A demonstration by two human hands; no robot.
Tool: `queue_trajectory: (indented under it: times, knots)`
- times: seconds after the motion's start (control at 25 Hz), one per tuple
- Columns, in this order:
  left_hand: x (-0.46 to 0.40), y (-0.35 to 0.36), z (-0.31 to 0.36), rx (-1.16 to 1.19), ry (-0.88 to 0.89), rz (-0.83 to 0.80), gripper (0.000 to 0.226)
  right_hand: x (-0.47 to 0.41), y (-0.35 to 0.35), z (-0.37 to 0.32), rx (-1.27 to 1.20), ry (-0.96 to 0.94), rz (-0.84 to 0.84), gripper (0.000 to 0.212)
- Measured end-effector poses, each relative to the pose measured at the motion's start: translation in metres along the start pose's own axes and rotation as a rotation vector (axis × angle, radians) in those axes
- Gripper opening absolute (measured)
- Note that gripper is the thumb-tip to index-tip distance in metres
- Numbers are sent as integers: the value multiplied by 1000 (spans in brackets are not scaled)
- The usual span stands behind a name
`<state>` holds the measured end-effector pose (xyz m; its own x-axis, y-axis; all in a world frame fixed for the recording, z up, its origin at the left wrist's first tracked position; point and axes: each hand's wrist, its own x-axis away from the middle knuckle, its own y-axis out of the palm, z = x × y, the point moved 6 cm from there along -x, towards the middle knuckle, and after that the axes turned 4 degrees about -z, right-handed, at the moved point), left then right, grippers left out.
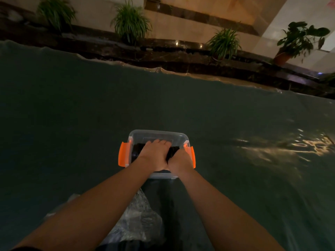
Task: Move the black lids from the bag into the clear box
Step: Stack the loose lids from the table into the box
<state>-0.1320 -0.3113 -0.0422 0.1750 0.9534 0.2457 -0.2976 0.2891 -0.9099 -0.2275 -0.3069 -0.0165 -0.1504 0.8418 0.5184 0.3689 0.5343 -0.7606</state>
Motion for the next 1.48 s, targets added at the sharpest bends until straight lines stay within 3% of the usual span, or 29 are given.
queue_trajectory:
  times: [0.08, 0.16, 0.24, 0.28, 0.36, 0.44, 0.48, 0.6, 0.68, 0.84, 1.0, 1.16, 1.32, 1.48]
  knots:
    - [1, 2, 0, 1, 6, -14, 62, -2, -2, -7, 3, 14, -124, 30]
    - [1, 3, 0, -2, 6, -37, 67, 0, -5, -8, -48, 82, -225, 9]
    - [1, 3, 0, -18, 4, -43, 66, -4, -6, -7, 31, 42, -257, 35]
    - [1, 2, 0, -24, 2, -38, 63, -4, -6, -6, 64, 38, -260, 38]
    - [3, 1, 2, -20, -1, -24, 61, -2, -5, -7, 118, 7, -276, 30]
    - [7, -2, 7, -11, -2, -4, 62, 3, -5, -12, 152, -69, -296, 7]
    - [10, -5, 8, -19, -2, 9, 61, 5, -5, -14, 160, -110, -288, 16]
    - [24, -20, 7, -42, -5, 32, 56, 14, -13, -9, 71, -141, -174, 33]
    - [39, -35, 4, -62, -19, 47, 59, 27, -24, -5, 32, -151, -75, 58]
    - [83, -72, -6, -74, -40, 140, 67, 60, -40, -13, 306, -462, 128, 88]
    - [153, -95, -27, -71, -85, 268, 70, 93, -41, -23, 523, -629, 223, 96]
    - [226, -77, -64, -21, -218, 292, 57, 125, -13, -33, 434, -748, 221, 89]
    - [284, -36, -118, 55, -418, 272, 48, 131, 39, -35, 27, -607, 91, 69]
    - [317, 7, -163, 142, -562, 172, 48, 117, 91, -20, -98, -310, -50, 52]
